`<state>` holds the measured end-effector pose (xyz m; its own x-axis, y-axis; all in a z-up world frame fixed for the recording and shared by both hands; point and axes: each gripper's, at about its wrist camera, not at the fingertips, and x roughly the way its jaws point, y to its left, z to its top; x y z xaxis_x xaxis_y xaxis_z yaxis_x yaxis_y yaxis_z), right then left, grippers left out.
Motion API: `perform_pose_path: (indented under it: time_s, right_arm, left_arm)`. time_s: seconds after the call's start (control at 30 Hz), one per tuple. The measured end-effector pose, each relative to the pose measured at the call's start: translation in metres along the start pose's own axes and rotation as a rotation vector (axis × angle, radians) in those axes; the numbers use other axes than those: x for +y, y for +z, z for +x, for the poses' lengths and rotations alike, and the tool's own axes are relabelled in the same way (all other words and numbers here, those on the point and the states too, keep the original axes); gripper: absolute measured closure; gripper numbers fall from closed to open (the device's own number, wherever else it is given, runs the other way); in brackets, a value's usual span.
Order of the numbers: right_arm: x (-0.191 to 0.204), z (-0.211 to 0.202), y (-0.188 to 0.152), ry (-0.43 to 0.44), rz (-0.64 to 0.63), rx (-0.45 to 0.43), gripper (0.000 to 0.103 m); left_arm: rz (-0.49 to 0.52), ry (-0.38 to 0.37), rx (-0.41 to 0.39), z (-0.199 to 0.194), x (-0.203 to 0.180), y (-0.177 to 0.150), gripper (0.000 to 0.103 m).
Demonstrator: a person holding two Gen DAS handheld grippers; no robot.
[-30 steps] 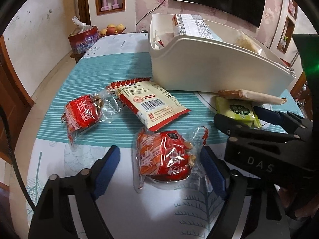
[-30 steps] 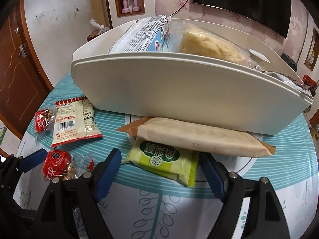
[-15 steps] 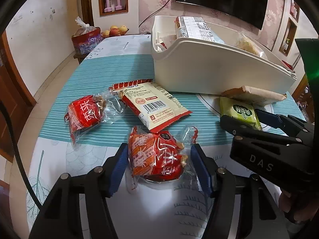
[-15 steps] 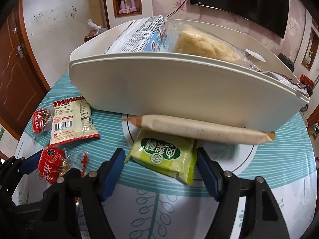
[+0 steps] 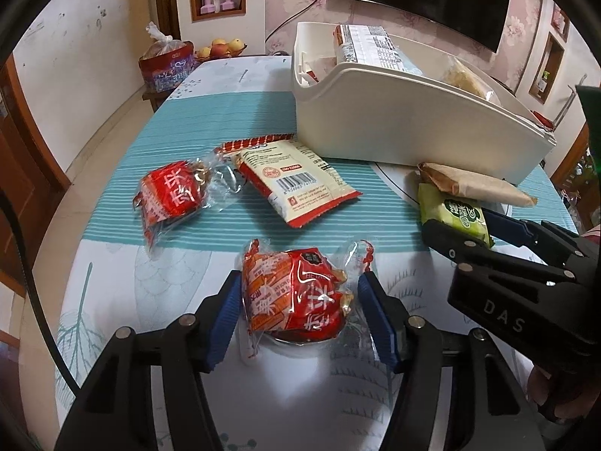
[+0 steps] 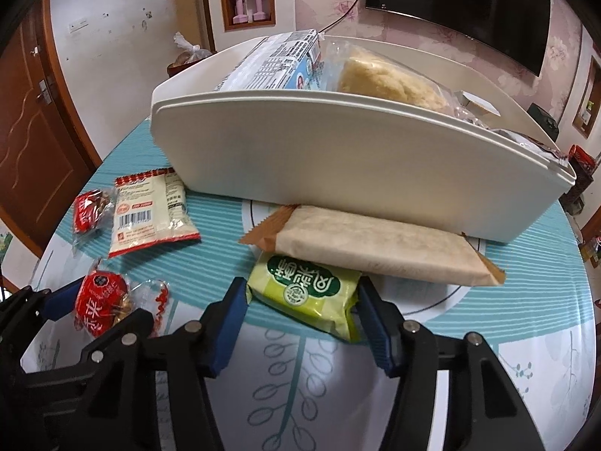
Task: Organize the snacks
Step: 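Carry the red pack and green-yellow pack over the white tray and open both tools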
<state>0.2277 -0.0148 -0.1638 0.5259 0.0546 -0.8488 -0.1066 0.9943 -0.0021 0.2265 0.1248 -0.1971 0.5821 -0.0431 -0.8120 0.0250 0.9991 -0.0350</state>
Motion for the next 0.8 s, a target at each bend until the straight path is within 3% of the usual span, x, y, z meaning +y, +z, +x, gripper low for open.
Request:
perform_pose_path:
  time_s: [0.4, 0.8]
  right_arm:
    - [-0.006, -0.021, -0.015, 0.060, 0.009, 0.033, 0.046]
    - [-0.013, -0.067, -0.030, 0.082, -0.001, -0.024, 0.046]
  left_arm:
    - [-0.012, 0.032, 0.008, -0.023, 0.004, -0.006, 0.042]
    - [0.006, 0.058, 0.005, -0.062, -0.007, -0.006, 0.042]
